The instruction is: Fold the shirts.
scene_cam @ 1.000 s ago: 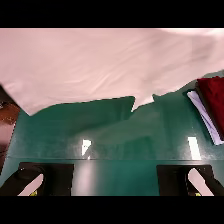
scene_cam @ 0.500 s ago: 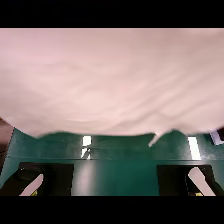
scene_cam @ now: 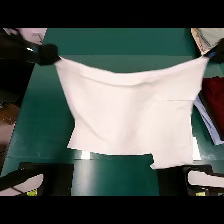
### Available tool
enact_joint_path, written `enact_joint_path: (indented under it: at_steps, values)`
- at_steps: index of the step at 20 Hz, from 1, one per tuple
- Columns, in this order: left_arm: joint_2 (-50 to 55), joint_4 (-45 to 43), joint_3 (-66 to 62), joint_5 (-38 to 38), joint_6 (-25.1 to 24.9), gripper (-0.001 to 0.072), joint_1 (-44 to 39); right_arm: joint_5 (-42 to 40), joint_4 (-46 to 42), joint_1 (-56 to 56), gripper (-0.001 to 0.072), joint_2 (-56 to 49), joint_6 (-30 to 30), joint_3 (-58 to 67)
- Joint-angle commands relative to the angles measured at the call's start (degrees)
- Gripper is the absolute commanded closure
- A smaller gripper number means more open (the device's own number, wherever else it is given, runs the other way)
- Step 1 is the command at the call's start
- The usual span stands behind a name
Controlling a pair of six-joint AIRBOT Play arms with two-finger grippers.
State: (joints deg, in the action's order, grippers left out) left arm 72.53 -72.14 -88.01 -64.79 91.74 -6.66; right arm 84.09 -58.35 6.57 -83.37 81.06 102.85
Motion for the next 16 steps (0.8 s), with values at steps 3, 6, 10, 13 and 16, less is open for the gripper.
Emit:
enact_joint_path:
  at_steps: [3,6,10,13,16]
  values:
    - [14.6,-1.2,2.1,13.7,-2.2,0.0684,0.0,-14.0,-3.1,-3.6,0.0695,-13.5,0.8,-2.0]
    - [15.8,-2.5,2.0,24.2,-2.2,0.0684,0.2,-22.6,-3.1,-2.6,0.0694,-13.9,-3.9,-1.9]
    - [15.8,-2.0,1.9,25.9,-2.2,0.0684,2.9,-21.3,-3.1,-0.4,0.0695,-13.9,-7.3,0.3]
    - [15.8,-1.4,1.9,19.5,-4.9,0.0684,4.3,-14.8,-4.9,0.5,0.0695,-13.6,-9.5,-1.3]
    - [15.8,4.6,4.8,14.1,-13.2,0.0684,4.1,-15.0,-8.3,0.4,0.0695,-10.0,-9.5,-10.6]
